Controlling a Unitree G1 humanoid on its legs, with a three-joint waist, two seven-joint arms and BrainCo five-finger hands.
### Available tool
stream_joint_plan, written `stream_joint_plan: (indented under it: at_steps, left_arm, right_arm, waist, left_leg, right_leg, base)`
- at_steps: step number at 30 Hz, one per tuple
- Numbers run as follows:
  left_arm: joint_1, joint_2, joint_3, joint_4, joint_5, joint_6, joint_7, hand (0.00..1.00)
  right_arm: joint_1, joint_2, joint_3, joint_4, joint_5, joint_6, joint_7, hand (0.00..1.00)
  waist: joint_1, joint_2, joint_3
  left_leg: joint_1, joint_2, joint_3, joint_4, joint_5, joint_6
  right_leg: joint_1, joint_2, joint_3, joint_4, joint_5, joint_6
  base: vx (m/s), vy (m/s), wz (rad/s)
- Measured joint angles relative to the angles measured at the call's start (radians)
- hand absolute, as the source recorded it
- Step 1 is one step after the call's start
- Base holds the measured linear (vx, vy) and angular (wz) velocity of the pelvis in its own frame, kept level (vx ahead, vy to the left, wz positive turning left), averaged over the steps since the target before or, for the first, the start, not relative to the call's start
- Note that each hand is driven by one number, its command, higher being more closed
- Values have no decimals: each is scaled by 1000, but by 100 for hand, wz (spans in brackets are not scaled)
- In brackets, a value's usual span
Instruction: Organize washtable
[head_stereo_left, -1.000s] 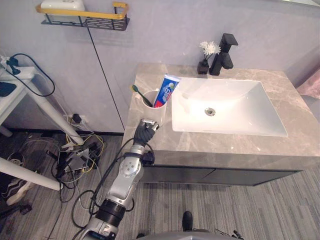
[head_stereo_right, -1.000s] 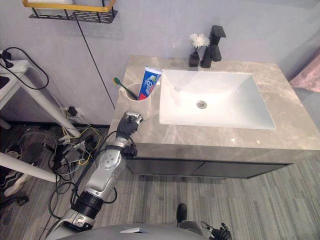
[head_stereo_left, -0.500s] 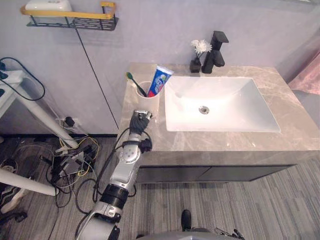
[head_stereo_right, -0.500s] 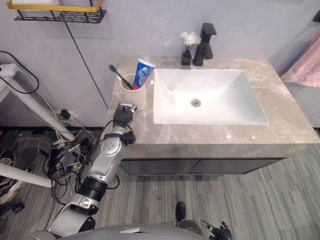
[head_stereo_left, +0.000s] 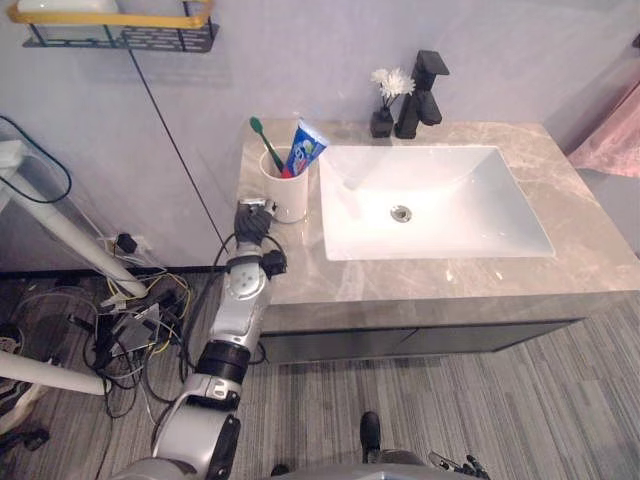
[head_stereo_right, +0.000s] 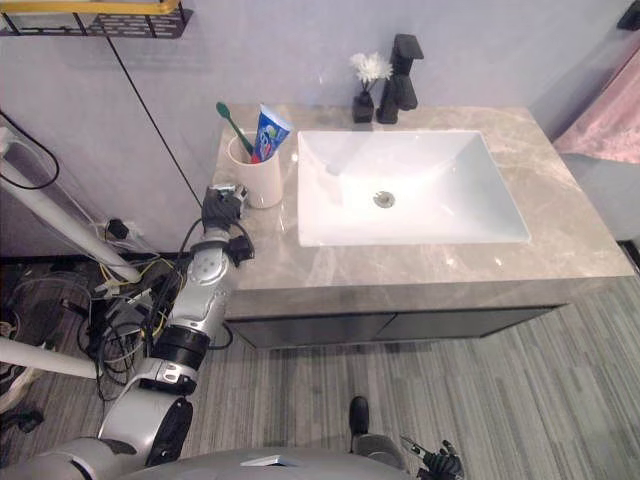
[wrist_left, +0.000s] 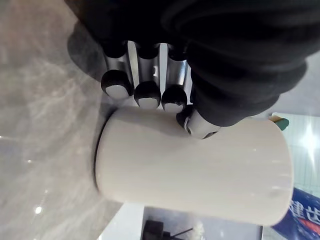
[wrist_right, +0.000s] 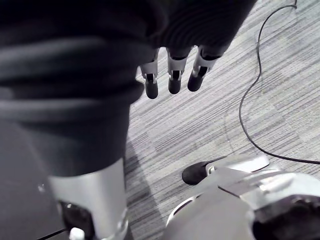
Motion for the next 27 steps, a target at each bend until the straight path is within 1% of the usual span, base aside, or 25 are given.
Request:
stream_joint_plan:
  at_steps: [3, 4, 7, 11, 13, 17, 21, 25, 27]
  left_arm:
    - [-52, 12, 53, 44, -1, 0, 13, 100]
    - [-80, 21, 64, 63, -2, 0, 18, 100]
    - [-97, 48, 85, 63, -11, 0, 29, 100]
    - [-102, 44, 108, 58, -11, -1, 33, 100]
    - [-94, 37, 101, 48, -10, 0, 31, 100]
    - [-16, 31, 62, -30, -8, -7, 15, 100]
    - [113, 26, 15, -145, 10, -13, -25, 100]
    - [192, 23, -44, -207, 9, -32, -65, 100]
    - [204, 15, -75, -222, 9, -36, -84, 100]
  right_arm:
    - [0, 0, -9, -5, 1, -1, 3, 0]
    - [0, 1, -13, -9, 1, -1, 3, 0]
    - [0, 1, -15, -13, 1, -1, 4, 0]
    - [3, 2, -18, -12, 1, 0, 8, 0]
    - [3, 3, -20, -11, 2, 0, 14, 0]
    - [3, 3, -22, -9, 2, -2, 15, 0]
    - [3, 3, -23, -1, 1, -2, 24, 0]
    - [3, 1, -18, 4, 1, -2, 25, 0]
    - [4, 1, -17, 5, 1, -3, 25, 0]
  waist:
    - [-2, 3, 8]
    - [-3, 3, 22]
    - [-3, 4, 30]
    - [-6, 4, 30]
    - [-5, 4, 30]
    - [-3, 5, 30]
    - [3, 5, 30]
    - [13, 5, 29]
    - [15, 6, 29]
  left_leg:
    - [-3, 0, 29, -2, -1, -2]
    - [0, 0, 34, -1, -2, -3]
    - [-3, 0, 66, -2, -6, -6]
    - [-3, 0, 72, 0, -8, -8]
    - [-3, 0, 68, 0, -8, -8]
    - [-2, -4, 51, 8, -7, -8]
    - [-4, -5, 25, 19, -9, -5]
    - [-25, -4, 5, 34, -9, -4]
    - [-29, -3, -5, 36, -7, -3]
  right_leg:
    - [-19, 5, 27, 0, 6, 0]
    - [-19, 7, 32, 0, 8, -1]
    - [-38, 14, 63, 0, 15, -2]
    - [-39, 15, 66, 0, 15, -2]
    - [-35, 13, 58, 0, 15, -2]
    - [-24, 6, 43, 0, 15, -2]
    - [-4, -3, 9, 0, 15, -2]
    - [0, -6, -11, 0, 14, -2]
    - [2, -6, -21, 0, 14, -3]
  base:
    - [-2, 0, -28]
    - [0, 1, -20]
    - [7, 0, -29]
    - [20, 0, -6]
    - [11, 9, 8]
    - [-2, 11, 12]
    - [-33, 11, 21]
    - [-58, -9, 17]
    - [-33, -17, 14]
